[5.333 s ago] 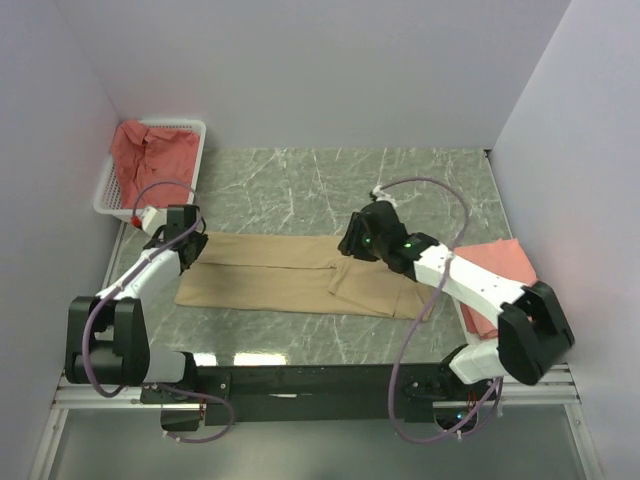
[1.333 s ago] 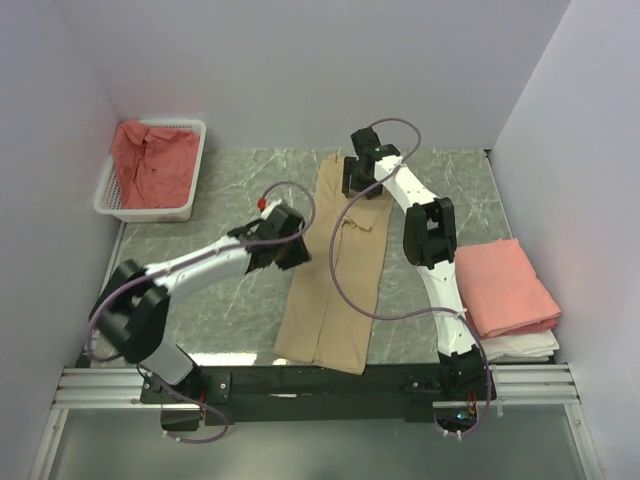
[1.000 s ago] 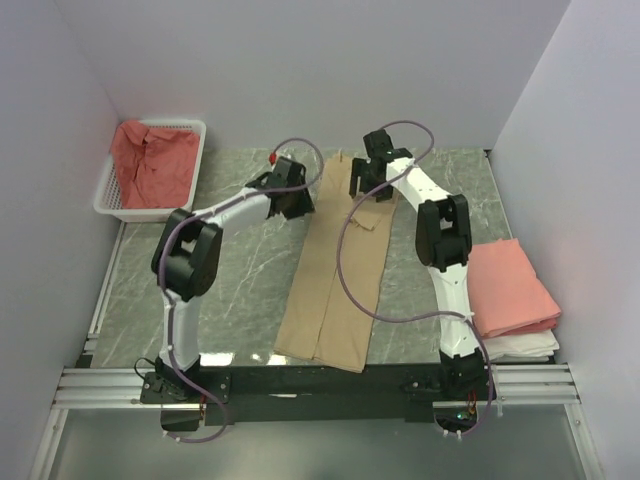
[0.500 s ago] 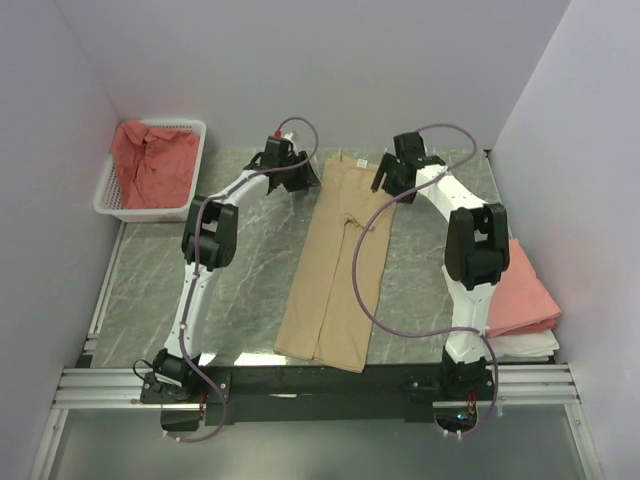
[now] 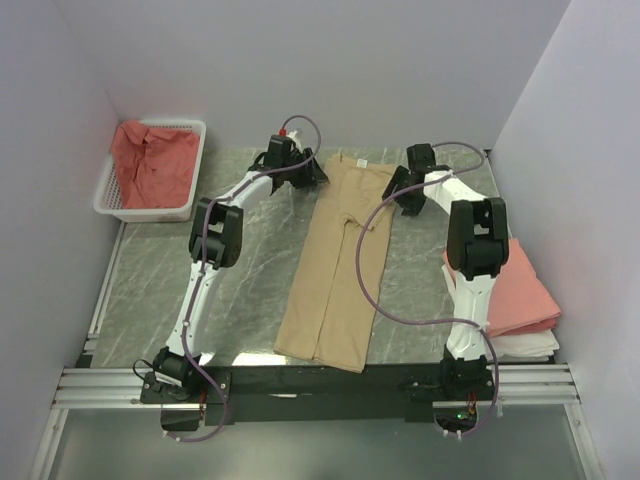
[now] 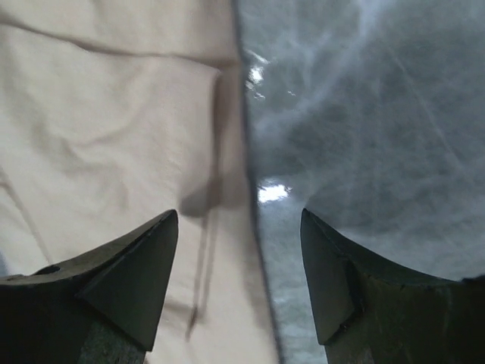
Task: Fold and stack the t-shirts
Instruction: Fold the tshirt
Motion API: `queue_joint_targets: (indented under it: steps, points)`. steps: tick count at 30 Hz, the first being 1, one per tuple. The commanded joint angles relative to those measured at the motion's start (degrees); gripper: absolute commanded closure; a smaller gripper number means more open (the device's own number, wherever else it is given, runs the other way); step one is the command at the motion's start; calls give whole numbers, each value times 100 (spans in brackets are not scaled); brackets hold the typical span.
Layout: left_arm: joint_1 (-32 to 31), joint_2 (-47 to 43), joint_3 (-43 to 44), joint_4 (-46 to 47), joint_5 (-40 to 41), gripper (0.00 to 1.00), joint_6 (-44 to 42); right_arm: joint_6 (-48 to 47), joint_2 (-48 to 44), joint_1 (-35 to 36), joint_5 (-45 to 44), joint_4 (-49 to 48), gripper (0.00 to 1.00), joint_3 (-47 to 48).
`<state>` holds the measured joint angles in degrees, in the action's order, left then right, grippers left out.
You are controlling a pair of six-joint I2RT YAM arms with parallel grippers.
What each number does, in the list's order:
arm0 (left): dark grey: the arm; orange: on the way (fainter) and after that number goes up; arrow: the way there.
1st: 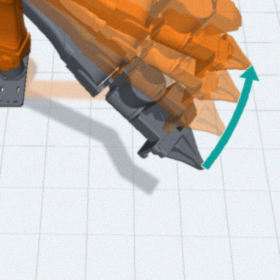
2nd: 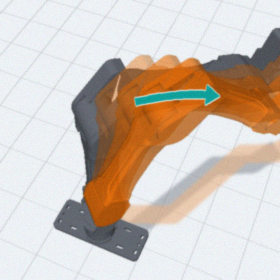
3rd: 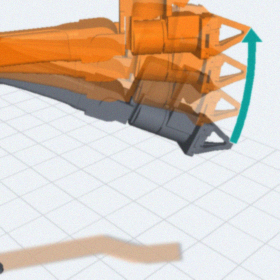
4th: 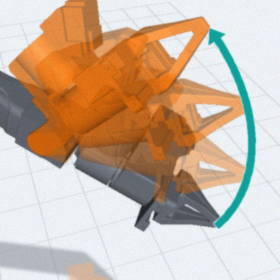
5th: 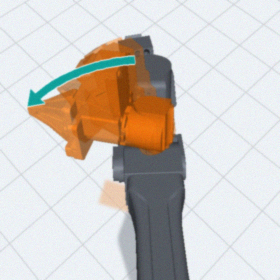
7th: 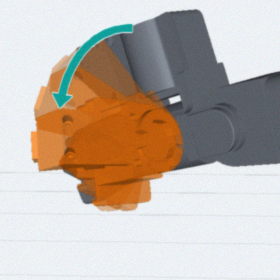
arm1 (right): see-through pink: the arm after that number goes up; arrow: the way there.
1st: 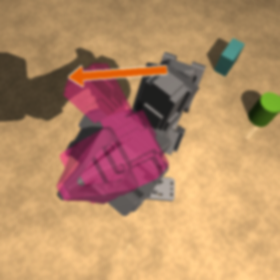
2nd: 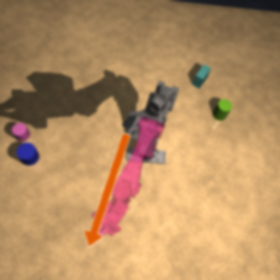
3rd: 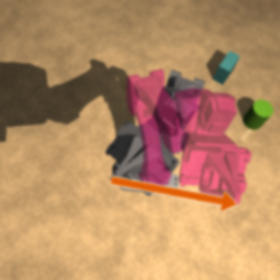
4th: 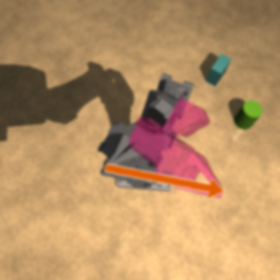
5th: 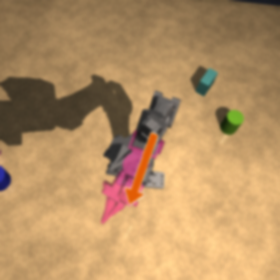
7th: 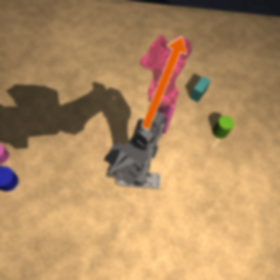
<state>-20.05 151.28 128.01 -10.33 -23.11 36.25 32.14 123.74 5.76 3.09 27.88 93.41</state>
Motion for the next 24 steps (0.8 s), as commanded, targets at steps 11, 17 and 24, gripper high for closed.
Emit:
queue_joint_targets:
  steps: [11,17,24]
  points:
    - [-16,578,278,417,-176,59,787,12,642,31,481,42,36,925]
    - [10,517,94,900,-413,86,1260,-41,826,74,640,59,39,1188]
    - [300,-124,-958,1278,227,100,1665,-164,1081,153,798,130,34,1671]
